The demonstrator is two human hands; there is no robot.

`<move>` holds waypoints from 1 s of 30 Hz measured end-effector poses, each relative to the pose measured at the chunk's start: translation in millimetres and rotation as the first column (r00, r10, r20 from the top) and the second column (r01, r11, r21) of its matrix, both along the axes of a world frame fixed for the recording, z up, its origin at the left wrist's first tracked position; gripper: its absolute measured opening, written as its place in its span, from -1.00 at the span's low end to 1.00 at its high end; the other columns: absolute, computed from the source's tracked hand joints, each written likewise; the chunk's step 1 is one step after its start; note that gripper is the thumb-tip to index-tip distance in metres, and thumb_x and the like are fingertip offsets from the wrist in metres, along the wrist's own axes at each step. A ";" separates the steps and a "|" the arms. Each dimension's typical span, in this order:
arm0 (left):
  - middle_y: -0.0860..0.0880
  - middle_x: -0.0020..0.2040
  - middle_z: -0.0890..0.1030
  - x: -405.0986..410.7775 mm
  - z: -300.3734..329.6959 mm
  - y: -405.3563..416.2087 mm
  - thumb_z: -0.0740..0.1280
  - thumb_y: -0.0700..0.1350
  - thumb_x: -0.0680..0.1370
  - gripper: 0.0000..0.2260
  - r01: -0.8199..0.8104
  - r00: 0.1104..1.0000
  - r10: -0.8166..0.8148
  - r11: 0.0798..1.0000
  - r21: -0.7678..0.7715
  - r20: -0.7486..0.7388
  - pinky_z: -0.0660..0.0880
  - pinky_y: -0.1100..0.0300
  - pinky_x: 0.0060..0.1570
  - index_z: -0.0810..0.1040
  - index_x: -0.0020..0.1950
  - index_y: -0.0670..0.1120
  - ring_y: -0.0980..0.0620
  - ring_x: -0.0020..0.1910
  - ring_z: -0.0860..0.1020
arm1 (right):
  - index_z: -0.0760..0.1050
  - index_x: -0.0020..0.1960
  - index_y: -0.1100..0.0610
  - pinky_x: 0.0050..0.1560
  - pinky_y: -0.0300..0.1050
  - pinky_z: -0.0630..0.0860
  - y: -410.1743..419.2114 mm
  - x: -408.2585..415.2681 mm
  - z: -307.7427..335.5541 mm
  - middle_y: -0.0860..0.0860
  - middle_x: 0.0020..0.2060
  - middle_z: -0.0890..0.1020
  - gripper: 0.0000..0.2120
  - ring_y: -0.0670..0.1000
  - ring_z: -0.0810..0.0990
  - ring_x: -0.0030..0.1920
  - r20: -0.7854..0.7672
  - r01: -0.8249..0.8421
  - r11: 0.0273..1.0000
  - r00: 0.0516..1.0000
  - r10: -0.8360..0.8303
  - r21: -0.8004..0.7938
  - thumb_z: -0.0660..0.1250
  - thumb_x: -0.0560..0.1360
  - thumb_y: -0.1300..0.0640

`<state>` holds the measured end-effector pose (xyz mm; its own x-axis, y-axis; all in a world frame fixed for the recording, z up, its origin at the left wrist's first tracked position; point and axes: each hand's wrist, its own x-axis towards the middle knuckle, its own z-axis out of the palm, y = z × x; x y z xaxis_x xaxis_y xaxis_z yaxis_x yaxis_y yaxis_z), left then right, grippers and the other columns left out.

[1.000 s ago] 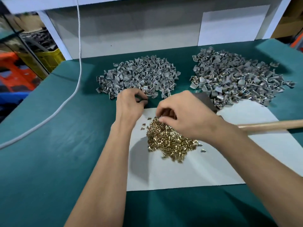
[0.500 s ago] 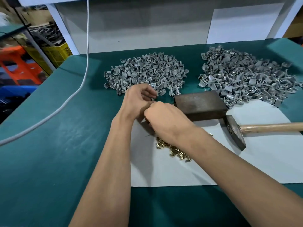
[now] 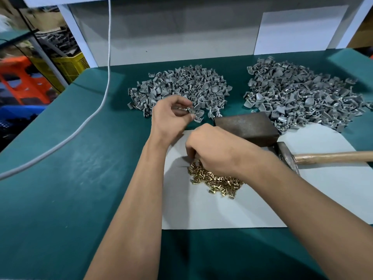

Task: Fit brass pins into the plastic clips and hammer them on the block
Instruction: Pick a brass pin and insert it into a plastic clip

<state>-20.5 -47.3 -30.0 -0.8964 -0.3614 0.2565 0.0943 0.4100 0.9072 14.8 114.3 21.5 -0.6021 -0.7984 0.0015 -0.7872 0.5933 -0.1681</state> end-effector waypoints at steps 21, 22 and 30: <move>-0.13 0.00 0.74 1.1 1.3 72.4 0.55 -0.35 0.44 -0.76 0.251 0.957 -0.193 0.923 0.293 -0.215 0.64 -0.02 0.15 0.68 0.07 -0.18 -0.12 0.03 0.71 | 0.71 0.04 0.05 0.11 -0.13 0.60 129.4 -64.6 -35.4 -0.10 -0.14 0.69 -0.82 -0.11 0.64 -0.11 0.179 0.490 0.492 0.816 -0.550 -0.720 0.42 0.54 0.28; -0.13 0.02 0.74 1.9 1.8 74.4 0.56 -0.36 0.43 -0.73 0.263 0.954 -0.205 0.925 0.276 -0.220 0.64 0.02 0.14 0.67 0.09 -0.20 -0.10 0.02 0.72 | 0.72 0.04 0.05 0.10 -0.17 0.58 127.4 -60.9 -34.1 -0.10 -0.12 0.69 -0.81 -0.14 0.64 -0.08 0.166 0.463 0.504 0.834 -0.525 -0.729 0.42 0.54 0.28; -0.16 0.01 0.74 7.1 3.0 93.6 0.62 -0.36 0.34 -0.66 0.368 0.920 -0.339 0.920 0.137 -0.198 0.65 0.05 0.11 0.68 0.08 -0.22 -0.14 0.00 0.72 | 0.67 0.15 0.12 0.08 -0.14 0.64 104.7 -41.5 -31.6 -0.10 -0.10 0.72 -0.73 -0.13 0.70 -0.05 0.187 0.326 0.502 0.933 -0.308 -0.801 0.49 0.48 0.31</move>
<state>-13.4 46.3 -27.0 -0.9229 -0.0799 0.3768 0.3606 0.1645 0.9181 -26.8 219.0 -10.1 -0.8219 -0.2141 0.5279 -0.5666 0.4042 -0.7181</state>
